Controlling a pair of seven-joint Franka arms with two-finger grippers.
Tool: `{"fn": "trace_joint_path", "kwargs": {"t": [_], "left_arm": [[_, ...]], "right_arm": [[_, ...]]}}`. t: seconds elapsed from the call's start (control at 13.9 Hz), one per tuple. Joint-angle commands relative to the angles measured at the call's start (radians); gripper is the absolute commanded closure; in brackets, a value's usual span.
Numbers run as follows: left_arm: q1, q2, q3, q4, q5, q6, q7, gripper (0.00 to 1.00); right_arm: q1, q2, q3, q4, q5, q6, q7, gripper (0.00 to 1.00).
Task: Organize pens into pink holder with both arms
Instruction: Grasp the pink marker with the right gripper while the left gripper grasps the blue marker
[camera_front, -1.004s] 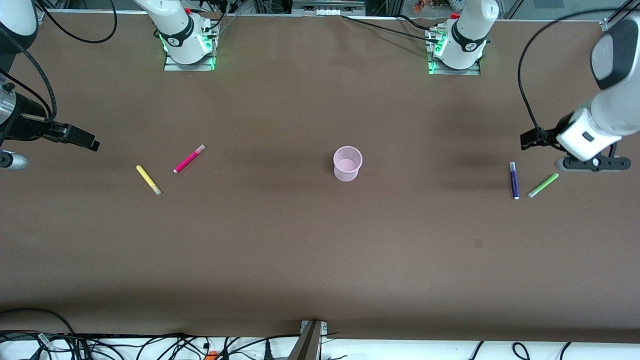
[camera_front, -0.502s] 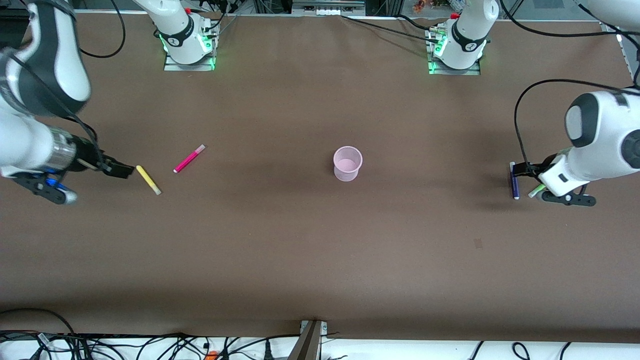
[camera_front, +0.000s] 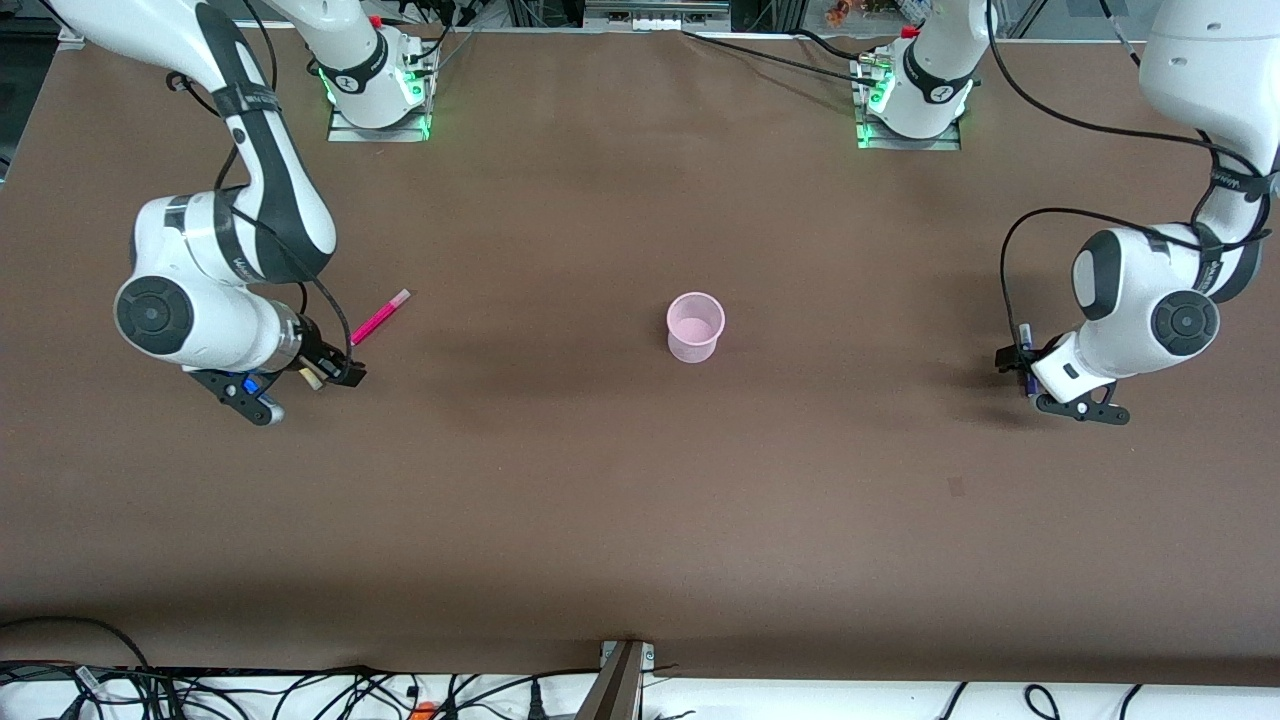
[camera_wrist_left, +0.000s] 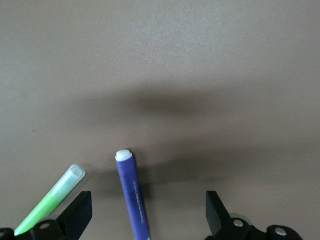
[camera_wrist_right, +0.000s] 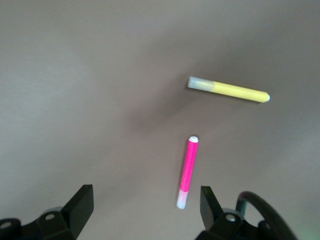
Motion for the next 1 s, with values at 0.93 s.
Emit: {"fn": "trace_joint_path", "kwargs": {"t": [0.93], "left_arm": [[0.020,0.043,-0.003,0.031,0.016,0.070,0.079,0.48]], "right_arm": [[-0.009,-0.040,-0.012,-0.473,-0.003,0.569,0.118,0.06]]}}
